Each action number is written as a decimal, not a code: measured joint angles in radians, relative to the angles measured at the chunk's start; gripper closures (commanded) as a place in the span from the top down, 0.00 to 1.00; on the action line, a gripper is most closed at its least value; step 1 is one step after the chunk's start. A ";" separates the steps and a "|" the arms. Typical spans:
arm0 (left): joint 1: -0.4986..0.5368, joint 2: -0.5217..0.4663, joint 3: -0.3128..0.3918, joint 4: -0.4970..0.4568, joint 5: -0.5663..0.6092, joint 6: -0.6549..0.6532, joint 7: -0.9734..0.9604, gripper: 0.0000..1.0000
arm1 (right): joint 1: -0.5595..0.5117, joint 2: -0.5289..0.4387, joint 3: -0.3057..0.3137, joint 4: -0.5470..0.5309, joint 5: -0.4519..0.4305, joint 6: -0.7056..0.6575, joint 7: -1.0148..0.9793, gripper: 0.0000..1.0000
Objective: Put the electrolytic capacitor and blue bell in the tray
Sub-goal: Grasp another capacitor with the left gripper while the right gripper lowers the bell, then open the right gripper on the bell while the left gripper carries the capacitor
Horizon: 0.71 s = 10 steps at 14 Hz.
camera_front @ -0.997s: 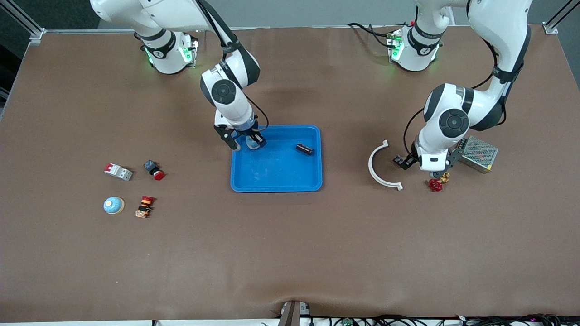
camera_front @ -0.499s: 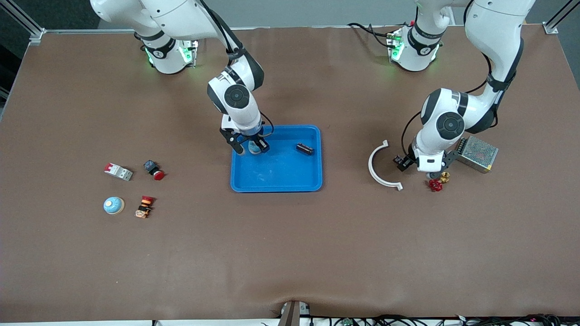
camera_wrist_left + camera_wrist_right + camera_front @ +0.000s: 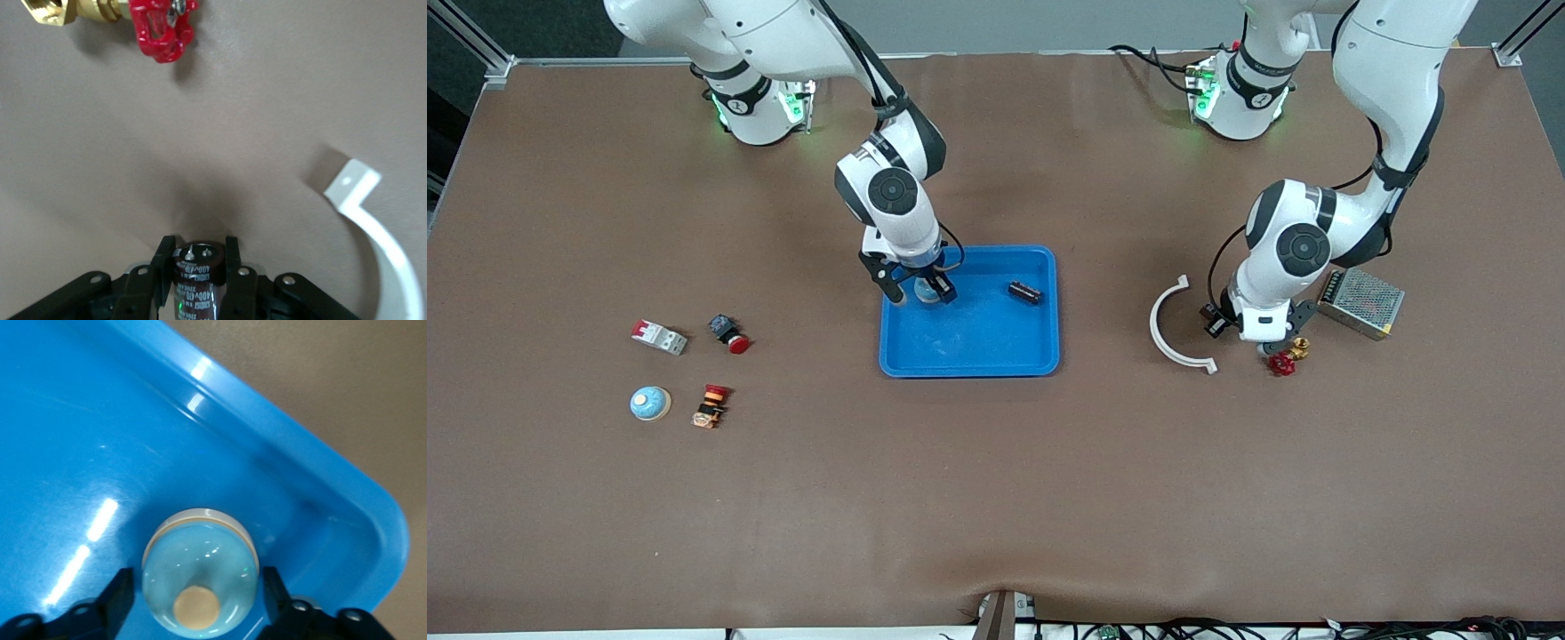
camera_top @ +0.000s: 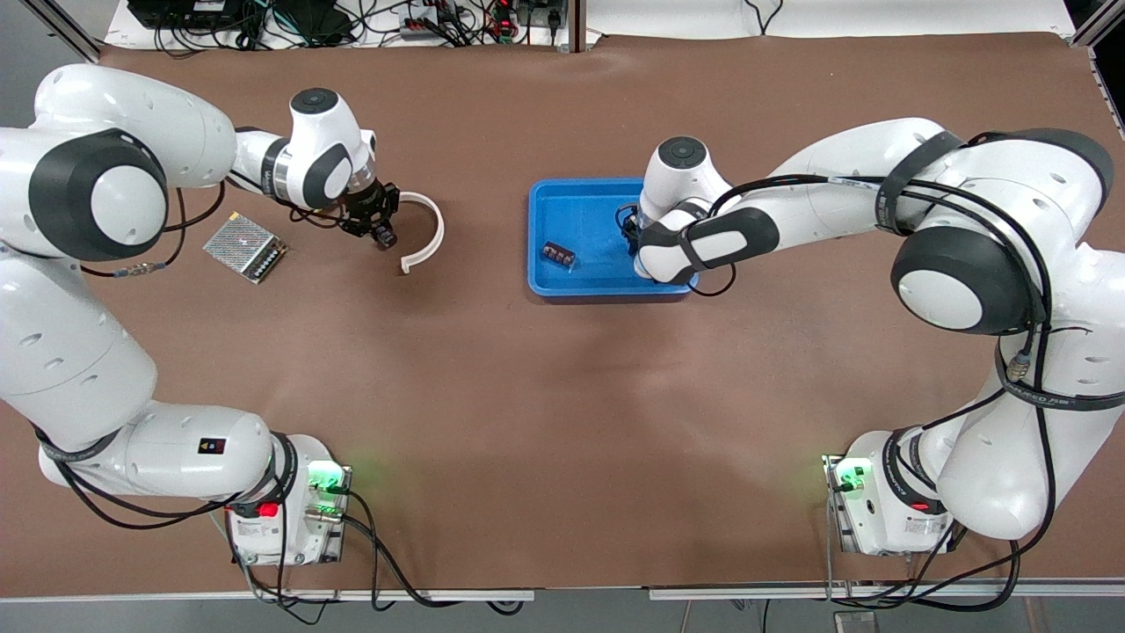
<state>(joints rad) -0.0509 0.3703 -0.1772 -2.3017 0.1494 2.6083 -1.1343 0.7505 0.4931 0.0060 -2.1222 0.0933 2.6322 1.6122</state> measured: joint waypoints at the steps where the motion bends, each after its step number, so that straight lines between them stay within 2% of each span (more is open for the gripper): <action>1: 0.000 0.000 -0.015 0.010 -0.001 0.000 -0.025 0.00 | 0.000 0.005 -0.002 0.020 0.000 -0.021 0.002 1.00; 3: -0.001 -0.002 -0.058 0.044 -0.003 -0.010 -0.097 0.00 | -0.001 0.010 -0.009 0.090 0.000 -0.150 0.003 1.00; 6: -0.004 -0.003 -0.128 0.173 -0.004 -0.153 -0.233 0.00 | -0.017 0.010 -0.017 0.224 -0.003 -0.407 -0.039 1.00; 8: -0.006 -0.004 -0.176 0.261 -0.004 -0.235 -0.303 0.00 | -0.047 0.010 -0.020 0.295 -0.006 -0.577 -0.153 1.00; 10: -0.016 0.004 -0.214 0.308 -0.012 -0.255 -0.367 0.00 | -0.093 0.006 -0.025 0.342 -0.044 -0.712 -0.355 1.00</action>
<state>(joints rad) -0.0665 0.3743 -0.3908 -1.9934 0.1375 2.3535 -1.5010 0.6577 0.4994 -0.0188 -1.7806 0.0489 1.9206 1.2574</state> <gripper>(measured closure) 0.656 0.000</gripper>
